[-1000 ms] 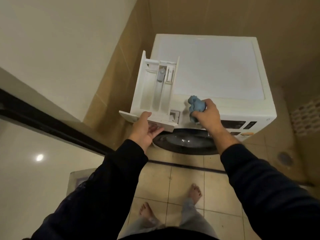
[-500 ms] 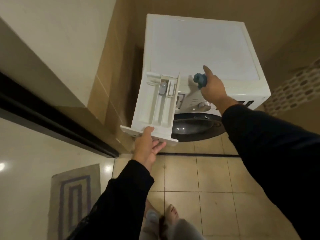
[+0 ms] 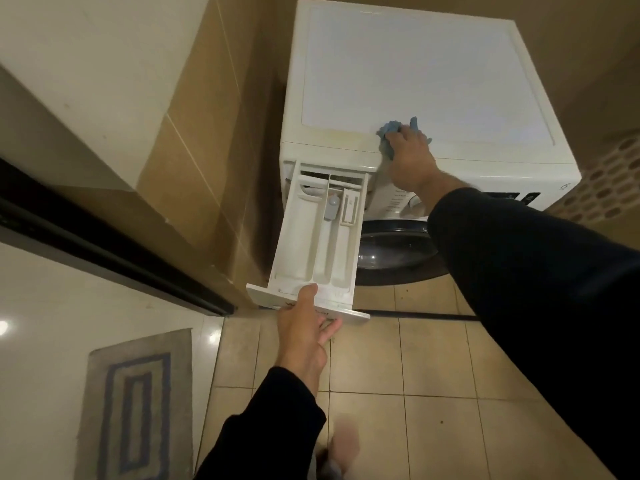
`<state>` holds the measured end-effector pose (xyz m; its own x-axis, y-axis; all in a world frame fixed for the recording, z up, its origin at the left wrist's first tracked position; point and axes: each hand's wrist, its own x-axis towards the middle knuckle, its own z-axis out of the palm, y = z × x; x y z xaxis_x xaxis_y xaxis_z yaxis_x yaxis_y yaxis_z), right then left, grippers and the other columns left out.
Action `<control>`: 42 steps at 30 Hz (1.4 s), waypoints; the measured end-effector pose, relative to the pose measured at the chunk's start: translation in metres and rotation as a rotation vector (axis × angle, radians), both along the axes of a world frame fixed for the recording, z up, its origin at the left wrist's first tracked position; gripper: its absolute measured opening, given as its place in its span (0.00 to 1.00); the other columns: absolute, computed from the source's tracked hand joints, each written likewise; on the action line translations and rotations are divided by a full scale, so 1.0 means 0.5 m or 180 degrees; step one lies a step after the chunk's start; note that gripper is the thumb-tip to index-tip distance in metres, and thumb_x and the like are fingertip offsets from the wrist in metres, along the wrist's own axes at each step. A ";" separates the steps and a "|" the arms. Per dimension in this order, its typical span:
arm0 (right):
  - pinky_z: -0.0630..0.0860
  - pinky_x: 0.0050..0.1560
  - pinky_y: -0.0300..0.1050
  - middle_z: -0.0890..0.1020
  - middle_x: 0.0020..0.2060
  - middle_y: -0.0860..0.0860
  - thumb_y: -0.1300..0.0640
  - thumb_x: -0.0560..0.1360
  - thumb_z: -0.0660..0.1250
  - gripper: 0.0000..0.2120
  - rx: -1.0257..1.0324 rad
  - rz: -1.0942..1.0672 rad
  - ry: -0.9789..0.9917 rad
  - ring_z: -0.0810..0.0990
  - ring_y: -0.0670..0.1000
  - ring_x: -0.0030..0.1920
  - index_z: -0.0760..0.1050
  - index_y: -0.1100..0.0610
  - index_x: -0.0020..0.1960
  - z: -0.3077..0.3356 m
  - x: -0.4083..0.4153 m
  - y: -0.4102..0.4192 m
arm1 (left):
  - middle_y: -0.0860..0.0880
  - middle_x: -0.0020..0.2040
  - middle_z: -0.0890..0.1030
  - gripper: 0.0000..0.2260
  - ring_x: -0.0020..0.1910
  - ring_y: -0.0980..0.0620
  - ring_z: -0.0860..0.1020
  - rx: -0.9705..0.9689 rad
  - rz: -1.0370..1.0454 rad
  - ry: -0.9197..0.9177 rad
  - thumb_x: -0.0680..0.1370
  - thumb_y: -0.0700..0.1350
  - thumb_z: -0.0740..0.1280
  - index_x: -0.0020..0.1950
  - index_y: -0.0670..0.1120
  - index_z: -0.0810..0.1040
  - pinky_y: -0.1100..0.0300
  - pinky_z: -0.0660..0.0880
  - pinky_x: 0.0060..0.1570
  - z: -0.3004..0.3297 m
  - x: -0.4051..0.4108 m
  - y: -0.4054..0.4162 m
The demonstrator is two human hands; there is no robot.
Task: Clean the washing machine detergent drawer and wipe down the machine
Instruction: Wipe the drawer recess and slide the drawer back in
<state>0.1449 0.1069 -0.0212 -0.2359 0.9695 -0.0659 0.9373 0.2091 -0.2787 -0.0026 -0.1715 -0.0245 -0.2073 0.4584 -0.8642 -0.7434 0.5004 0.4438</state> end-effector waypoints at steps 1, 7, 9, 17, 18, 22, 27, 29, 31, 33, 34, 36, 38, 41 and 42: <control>0.58 0.74 0.61 0.61 0.75 0.57 0.57 0.82 0.56 0.21 -0.0003 0.0023 -0.0032 0.54 0.64 0.76 0.63 0.57 0.74 -0.001 0.003 0.000 | 0.42 0.56 0.81 0.15 0.55 0.43 0.81 -0.0006 0.0021 -0.0008 0.78 0.44 0.69 0.63 0.45 0.73 0.45 0.81 0.51 -0.003 0.006 -0.001; 0.47 0.77 0.61 0.53 0.78 0.58 0.61 0.76 0.63 0.32 0.0005 0.0152 -0.0255 0.45 0.65 0.78 0.56 0.54 0.77 -0.009 0.009 -0.006 | 0.42 0.56 0.80 0.14 0.55 0.43 0.80 -0.0083 0.0119 -0.0040 0.77 0.45 0.70 0.62 0.45 0.74 0.45 0.81 0.53 -0.018 0.039 -0.005; 0.45 0.77 0.61 0.51 0.78 0.58 0.59 0.75 0.65 0.34 -0.0054 0.0157 -0.0299 0.43 0.65 0.78 0.54 0.52 0.77 -0.011 0.007 -0.002 | 0.42 0.55 0.79 0.14 0.55 0.44 0.79 -0.0129 0.0126 -0.0034 0.77 0.45 0.70 0.61 0.45 0.73 0.45 0.81 0.53 -0.020 0.044 -0.003; 0.47 0.77 0.63 0.51 0.78 0.57 0.60 0.72 0.66 0.38 -0.0113 0.0115 -0.0306 0.45 0.65 0.77 0.53 0.50 0.77 -0.013 0.009 -0.004 | 0.44 0.50 0.75 0.14 0.57 0.43 0.77 -0.0128 0.0129 -0.0058 0.78 0.43 0.69 0.61 0.45 0.71 0.45 0.80 0.54 -0.024 0.051 0.013; 0.47 0.77 0.62 0.51 0.78 0.57 0.60 0.72 0.66 0.38 -0.0105 0.0113 -0.0315 0.45 0.65 0.77 0.53 0.50 0.77 -0.013 0.009 -0.004 | 0.44 0.50 0.75 0.13 0.57 0.42 0.77 -0.0134 0.0123 -0.0056 0.78 0.44 0.69 0.60 0.45 0.71 0.45 0.80 0.54 -0.024 0.050 0.015; 0.46 0.77 0.62 0.51 0.78 0.57 0.60 0.74 0.65 0.36 -0.0085 0.0107 -0.0278 0.46 0.66 0.77 0.53 0.50 0.77 -0.014 0.008 -0.004 | 0.42 0.54 0.74 0.14 0.57 0.42 0.76 -0.0195 0.0111 -0.0018 0.78 0.45 0.69 0.59 0.45 0.70 0.45 0.81 0.54 -0.027 0.049 0.022; 0.47 0.77 0.62 0.52 0.78 0.58 0.60 0.74 0.64 0.36 -0.0096 0.0110 -0.0270 0.46 0.66 0.77 0.53 0.51 0.78 -0.013 0.012 -0.004 | 0.41 0.57 0.77 0.18 0.57 0.42 0.78 -0.0195 0.0141 0.0025 0.77 0.45 0.70 0.64 0.43 0.71 0.45 0.81 0.51 -0.037 0.061 0.026; 0.48 0.77 0.62 0.52 0.78 0.58 0.60 0.74 0.64 0.36 -0.0105 0.0110 -0.0270 0.47 0.66 0.77 0.53 0.51 0.78 -0.014 0.012 -0.004 | 0.43 0.54 0.76 0.18 0.56 0.44 0.78 -0.0192 0.0158 0.0068 0.77 0.45 0.70 0.64 0.43 0.71 0.46 0.82 0.51 -0.037 0.065 0.031; 0.49 0.77 0.62 0.53 0.78 0.58 0.60 0.73 0.65 0.36 -0.0094 0.0115 -0.0237 0.47 0.66 0.77 0.54 0.51 0.77 -0.015 0.012 -0.004 | 0.45 0.52 0.74 0.18 0.55 0.44 0.77 -0.0163 0.0173 0.0075 0.77 0.46 0.71 0.63 0.45 0.70 0.46 0.81 0.52 -0.034 0.063 0.041; 0.49 0.77 0.62 0.53 0.78 0.58 0.60 0.73 0.65 0.36 -0.0088 0.0119 -0.0227 0.47 0.66 0.77 0.54 0.50 0.77 -0.015 0.012 -0.004 | 0.45 0.54 0.74 0.19 0.57 0.44 0.76 -0.0176 0.0215 0.0049 0.76 0.47 0.72 0.63 0.46 0.69 0.46 0.82 0.51 -0.030 0.060 0.054; 0.49 0.76 0.62 0.53 0.78 0.58 0.60 0.74 0.65 0.36 -0.0086 0.0118 -0.0241 0.47 0.66 0.77 0.54 0.50 0.77 -0.014 0.012 -0.005 | 0.44 0.56 0.74 0.19 0.57 0.43 0.76 -0.0201 0.0243 0.0040 0.76 0.47 0.72 0.63 0.46 0.69 0.46 0.82 0.51 -0.028 0.059 0.059; 0.49 0.76 0.62 0.53 0.78 0.58 0.60 0.74 0.65 0.35 -0.0093 0.0111 -0.0267 0.47 0.66 0.77 0.54 0.50 0.77 -0.012 0.011 -0.006 | 0.43 0.58 0.75 0.20 0.56 0.43 0.77 -0.0234 0.0264 0.0076 0.76 0.49 0.72 0.64 0.46 0.69 0.46 0.82 0.51 -0.029 0.062 0.062; 0.49 0.77 0.62 0.52 0.78 0.58 0.59 0.74 0.65 0.35 -0.0081 0.0088 -0.0291 0.47 0.66 0.77 0.53 0.50 0.77 -0.012 0.011 -0.006 | 0.44 0.58 0.75 0.21 0.56 0.44 0.77 -0.0181 0.0254 0.0141 0.76 0.51 0.72 0.64 0.47 0.69 0.47 0.82 0.50 -0.033 0.072 0.061; 0.49 0.77 0.61 0.52 0.78 0.58 0.59 0.74 0.65 0.36 -0.0081 0.0068 -0.0332 0.47 0.65 0.77 0.53 0.51 0.78 -0.013 0.009 -0.008 | 0.45 0.58 0.76 0.21 0.56 0.44 0.78 -0.0103 0.0204 0.0231 0.76 0.49 0.72 0.65 0.46 0.70 0.51 0.83 0.46 -0.037 0.088 0.058; 0.49 0.77 0.61 0.52 0.78 0.58 0.59 0.74 0.65 0.36 -0.0072 0.0060 -0.0339 0.47 0.65 0.78 0.52 0.51 0.78 -0.013 0.008 -0.008 | 0.45 0.58 0.76 0.21 0.56 0.44 0.78 -0.0067 0.0190 0.0264 0.75 0.48 0.72 0.66 0.46 0.70 0.52 0.83 0.45 -0.035 0.088 0.062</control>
<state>0.1491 0.1028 -0.0275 -0.2444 0.9630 -0.1134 0.9579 0.2216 -0.1826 0.0416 -0.1406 -0.0419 -0.3048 0.4251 -0.8522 -0.7333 0.4662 0.4949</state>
